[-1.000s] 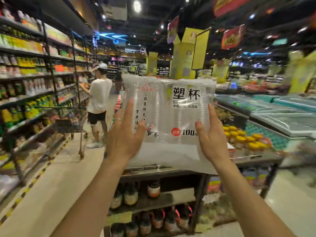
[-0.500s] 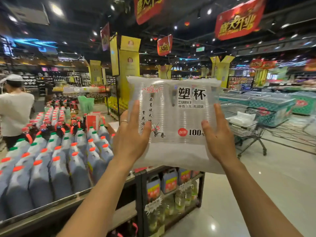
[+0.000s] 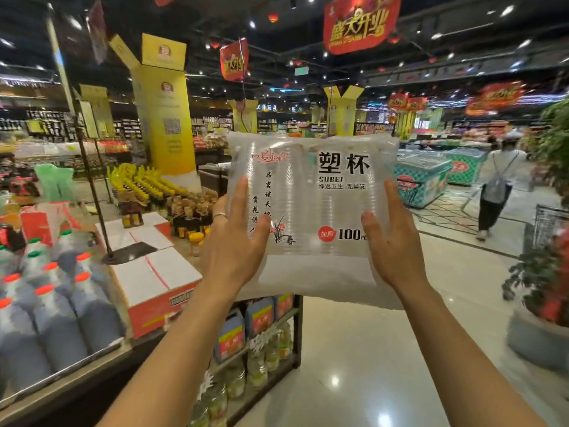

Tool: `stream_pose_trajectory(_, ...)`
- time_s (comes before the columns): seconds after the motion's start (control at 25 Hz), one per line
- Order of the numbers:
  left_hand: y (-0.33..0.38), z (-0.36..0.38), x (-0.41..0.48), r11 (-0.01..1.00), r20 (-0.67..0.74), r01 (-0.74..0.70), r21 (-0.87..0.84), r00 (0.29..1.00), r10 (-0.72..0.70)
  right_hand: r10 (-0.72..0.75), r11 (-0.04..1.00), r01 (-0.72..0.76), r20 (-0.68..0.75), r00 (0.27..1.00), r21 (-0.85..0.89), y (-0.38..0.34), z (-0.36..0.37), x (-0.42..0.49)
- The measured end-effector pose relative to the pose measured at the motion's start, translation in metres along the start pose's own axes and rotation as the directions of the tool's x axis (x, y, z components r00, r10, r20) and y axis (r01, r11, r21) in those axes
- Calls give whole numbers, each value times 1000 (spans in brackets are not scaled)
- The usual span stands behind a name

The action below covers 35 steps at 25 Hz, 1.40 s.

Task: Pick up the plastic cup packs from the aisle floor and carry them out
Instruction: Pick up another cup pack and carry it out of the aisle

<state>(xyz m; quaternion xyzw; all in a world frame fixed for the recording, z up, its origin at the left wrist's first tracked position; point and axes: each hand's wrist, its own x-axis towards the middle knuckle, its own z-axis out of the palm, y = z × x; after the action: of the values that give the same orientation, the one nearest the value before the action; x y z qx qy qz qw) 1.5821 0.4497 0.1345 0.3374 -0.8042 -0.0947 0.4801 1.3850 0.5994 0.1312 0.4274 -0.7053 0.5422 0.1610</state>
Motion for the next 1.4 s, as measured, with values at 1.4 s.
stream_pose_trajectory(1.4,141,756,449,945,176,-166,-283,959,221,190,966,-229,-274,943,-119,598,48,535)
